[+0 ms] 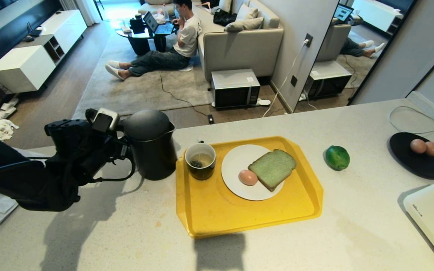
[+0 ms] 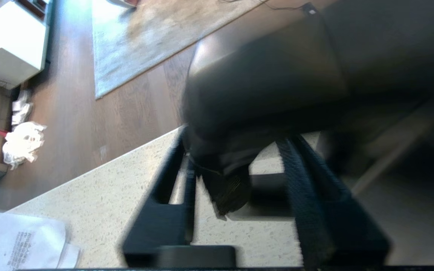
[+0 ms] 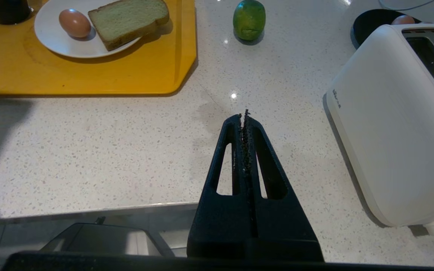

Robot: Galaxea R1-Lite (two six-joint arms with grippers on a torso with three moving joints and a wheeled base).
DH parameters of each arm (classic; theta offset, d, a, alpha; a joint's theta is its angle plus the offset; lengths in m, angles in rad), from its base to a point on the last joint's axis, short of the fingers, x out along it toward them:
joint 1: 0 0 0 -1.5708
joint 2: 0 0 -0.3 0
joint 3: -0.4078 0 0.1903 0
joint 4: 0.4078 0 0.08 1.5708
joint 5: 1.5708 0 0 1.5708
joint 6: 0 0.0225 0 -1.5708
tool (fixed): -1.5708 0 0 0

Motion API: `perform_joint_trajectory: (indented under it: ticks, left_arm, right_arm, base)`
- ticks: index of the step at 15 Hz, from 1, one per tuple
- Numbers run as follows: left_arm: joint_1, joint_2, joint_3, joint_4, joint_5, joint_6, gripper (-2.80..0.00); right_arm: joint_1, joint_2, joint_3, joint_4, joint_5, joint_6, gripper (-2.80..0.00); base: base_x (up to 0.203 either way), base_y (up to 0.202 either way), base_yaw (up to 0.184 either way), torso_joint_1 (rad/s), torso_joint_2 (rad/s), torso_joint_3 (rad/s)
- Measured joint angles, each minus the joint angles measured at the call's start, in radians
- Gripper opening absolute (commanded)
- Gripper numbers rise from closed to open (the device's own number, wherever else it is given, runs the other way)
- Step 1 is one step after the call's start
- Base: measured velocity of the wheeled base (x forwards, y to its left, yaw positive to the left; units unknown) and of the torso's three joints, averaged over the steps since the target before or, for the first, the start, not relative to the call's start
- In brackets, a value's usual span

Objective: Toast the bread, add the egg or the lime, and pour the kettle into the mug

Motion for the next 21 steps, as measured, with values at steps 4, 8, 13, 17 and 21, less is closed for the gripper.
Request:
perform_joint_trajectory:
  ticks: [4, 8, 13, 17, 21]
  left_arm:
    - [-0.001, -0.014, 0.035, -0.001, -0.004, -0.002, 0.00]
    - [-0.003, -0.046, 0.102, -0.002, -0.005, -0.002, 0.00]
    - [-0.018, -0.133, 0.226, -0.003, -0.004, -0.007, 0.00]
    - [-0.034, -0.234, 0.288, -0.001, -0.004, -0.008, -2.80]
    - [-0.058, -0.319, 0.280, 0.000, -0.003, -0.017, -2.80]
  right_arm:
    - [0.000, 0.000, 0.000, 0.000, 0.000, 0.000, -2.80]
    - [0.000, 0.000, 0.000, 0.000, 0.000, 0.000, -2.80]
    - [0.000, 0.000, 0.000, 0.000, 0.000, 0.000, -2.80]
    - [0.000, 0.000, 0.000, 0.000, 0.000, 0.000, -2.80]
    - [0.000, 0.000, 0.000, 0.000, 0.000, 0.000, -2.80]
  base:
    - [0.000, 0.000, 0.000, 0.000, 0.00, 0.000]
    - [0.000, 0.000, 0.000, 0.000, 0.00, 0.000]
    - [0.000, 0.000, 0.000, 0.000, 0.00, 0.000]
    - [0.000, 0.000, 0.000, 0.000, 0.00, 0.000]
    - [0.000, 0.000, 0.000, 0.000, 0.00, 0.000]
